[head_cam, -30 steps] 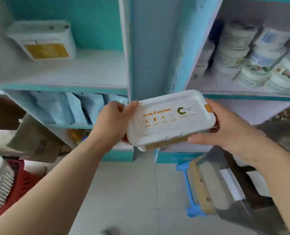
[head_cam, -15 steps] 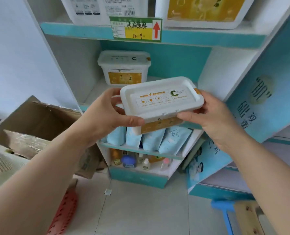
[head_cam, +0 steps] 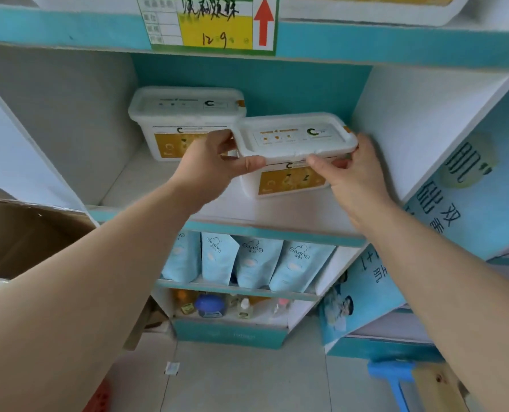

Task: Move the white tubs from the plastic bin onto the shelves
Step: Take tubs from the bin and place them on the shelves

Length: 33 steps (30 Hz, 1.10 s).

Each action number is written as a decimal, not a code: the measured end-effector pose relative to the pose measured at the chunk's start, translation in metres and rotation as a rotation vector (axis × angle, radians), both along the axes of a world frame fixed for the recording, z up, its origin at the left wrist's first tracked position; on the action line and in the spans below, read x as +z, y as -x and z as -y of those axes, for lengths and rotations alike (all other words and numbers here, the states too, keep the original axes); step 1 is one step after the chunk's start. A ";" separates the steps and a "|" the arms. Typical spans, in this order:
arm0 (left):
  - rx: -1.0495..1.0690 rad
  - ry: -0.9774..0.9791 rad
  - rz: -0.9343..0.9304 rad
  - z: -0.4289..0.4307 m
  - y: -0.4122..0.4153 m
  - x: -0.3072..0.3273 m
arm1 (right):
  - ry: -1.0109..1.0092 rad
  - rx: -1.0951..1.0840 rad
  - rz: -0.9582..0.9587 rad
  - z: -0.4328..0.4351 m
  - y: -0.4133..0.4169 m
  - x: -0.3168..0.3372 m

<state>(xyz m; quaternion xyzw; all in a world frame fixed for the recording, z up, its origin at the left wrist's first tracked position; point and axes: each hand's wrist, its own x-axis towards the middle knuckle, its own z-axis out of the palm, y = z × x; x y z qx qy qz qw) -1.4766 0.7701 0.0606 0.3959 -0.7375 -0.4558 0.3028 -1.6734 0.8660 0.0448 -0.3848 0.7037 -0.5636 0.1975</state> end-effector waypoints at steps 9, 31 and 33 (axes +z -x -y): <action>0.110 -0.080 -0.098 0.009 0.040 -0.005 | 0.010 -0.086 -0.050 0.025 0.021 -0.004; -0.134 0.613 0.477 -0.195 0.015 -0.041 | -0.416 0.157 -0.506 -0.223 -0.016 -0.013; -0.225 0.600 0.468 -0.228 0.037 -0.047 | -0.477 0.119 -0.493 -0.264 0.003 -0.023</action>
